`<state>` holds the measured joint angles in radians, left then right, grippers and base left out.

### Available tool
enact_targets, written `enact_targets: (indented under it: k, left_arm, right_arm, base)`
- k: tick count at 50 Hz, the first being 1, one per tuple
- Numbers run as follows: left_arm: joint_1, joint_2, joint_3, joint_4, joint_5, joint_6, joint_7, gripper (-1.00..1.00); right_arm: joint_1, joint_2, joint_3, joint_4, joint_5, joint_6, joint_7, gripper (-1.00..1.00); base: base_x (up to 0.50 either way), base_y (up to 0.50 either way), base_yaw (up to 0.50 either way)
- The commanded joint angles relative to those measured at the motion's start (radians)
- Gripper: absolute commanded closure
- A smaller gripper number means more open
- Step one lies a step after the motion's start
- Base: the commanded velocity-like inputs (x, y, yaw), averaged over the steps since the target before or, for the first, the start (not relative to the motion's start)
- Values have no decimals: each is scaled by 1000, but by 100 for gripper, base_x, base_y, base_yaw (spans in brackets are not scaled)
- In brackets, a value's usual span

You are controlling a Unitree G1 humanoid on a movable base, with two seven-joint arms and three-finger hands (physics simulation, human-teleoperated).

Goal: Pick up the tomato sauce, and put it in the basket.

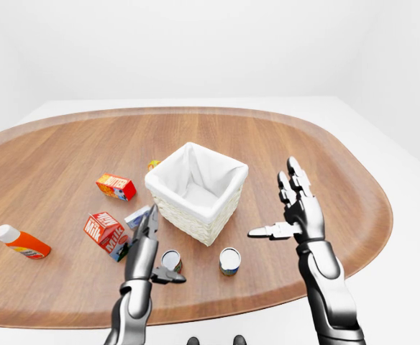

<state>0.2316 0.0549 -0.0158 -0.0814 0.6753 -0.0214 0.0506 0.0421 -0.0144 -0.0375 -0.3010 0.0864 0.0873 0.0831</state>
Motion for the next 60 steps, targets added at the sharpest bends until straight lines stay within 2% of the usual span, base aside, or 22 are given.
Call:
enact_targets:
  k: [1, 3, 4, 6, 7, 8, 11, 19, 21, 22, 23, 25, 26, 27, 39, 41, 42, 45, 50, 60]
  left_arm:
    - [-9, 2, -2, 33, 2, -9, 12, -100]
    - [-11, 3, -2, 37, 3, -8, 12, -100]
    - [-16, 7, -1, 70, 0, -28, 28, -100]
    - [-19, 7, -1, 85, -1, -36, 36, -100]
    - [-15, 4, -4, 63, 4, -20, 24, -100]
    - [-16, 5, -5, 81, 3, -33, 34, -100]
    - [-21, 4, -7, 76, 6, -21, 27, -100]
    - [-33, 8, -5, 115, 1, -34, 42, -100]
    - [-32, 7, -6, 111, 2, -30, 40, -100]
    - [-38, 11, -5, 140, 0, -47, 54, -100]
    - [-41, 12, -4, 152, 0, -53, 60, -100]
    - [-40, 10, -4, 137, 2, -41, 51, -100]
    - [-45, 13, -4, 163, 0, -56, 63, -100]
    - [-48, 14, -3, 173, 0, -61, 67, -100]
    - [-58, 13, -4, 183, 4, -51, 66, -100]
    - [-61, 13, -4, 189, 4, -52, 68, -100]
    - [-66, 16, -4, 218, 1, -66, 83, -100]
    - [-63, 13, -5, 197, 5, -53, 71, -100]
    - [-77, 16, -7, 234, 5, -66, 86, -100]
    - [-93, 20, -6, 278, 5, -66, 104, -100]
  right_arm:
    - [1, 0, 1, 1, 0, 0, 0, -100]
    - [-1, 0, 0, 5, 0, 0, 0, -100]
    - [-1, 0, 0, 5, 0, 0, 0, -100]
    - [-2, 0, 0, 7, 0, 0, 0, -100]
    - [-1, 0, 1, 6, -1, 0, 0, -100]
    - [-1, 0, 1, 6, -1, 0, 0, -100]
    - [-1, 0, 0, 4, 0, 0, 0, -100]
    - [-1, 0, 1, 9, -1, 0, 0, -100]
    - [0, 0, 1, 6, -1, 0, 0, -100]
    - [1, 0, 1, 7, -1, 0, 1, -100]
    - [1, 0, 1, 7, -1, 0, 1, -100]
    - [0, 0, 1, 5, -1, 0, 0, -100]
    - [-1, 0, 1, 10, -1, 0, 0, -100]
    - [-1, 0, 1, 8, -1, 0, 0, -100]
    - [-3, -1, 0, -3, 0, 0, -1, -100]
    - [-4, -1, -1, -2, 0, 0, -1, -100]
    - [-6, -1, -2, 6, 0, 0, -1, -100]
    - [-5, -1, -3, 7, 0, 0, 0, -100]
    - [-8, -2, -5, 8, 1, 0, 0, -100]
    - [-7, -1, -3, 16, 0, 0, 0, -100]
  base:
    - [0, 0, 0]
    - [0, 0, 0]
    - [0, 0, 0]
    - [0, 0, 0]
    - [0, 0, 0]
    - [0, 0, 0]
    - [0, 0, 0]
    - [0, 0, 0]
    - [0, 0, 0]
    - [0, 0, 0]
    - [0, 0, 0]
    - [0, 0, 0]
    - [0, 0, 0]
    - [0, 0, 0]
    - [0, 0, 0]
    - [0, 0, 0]
    - [0, 0, 0]
    - [0, 0, 0]
    - [0, 0, 0]
    - [0, 0, 0]
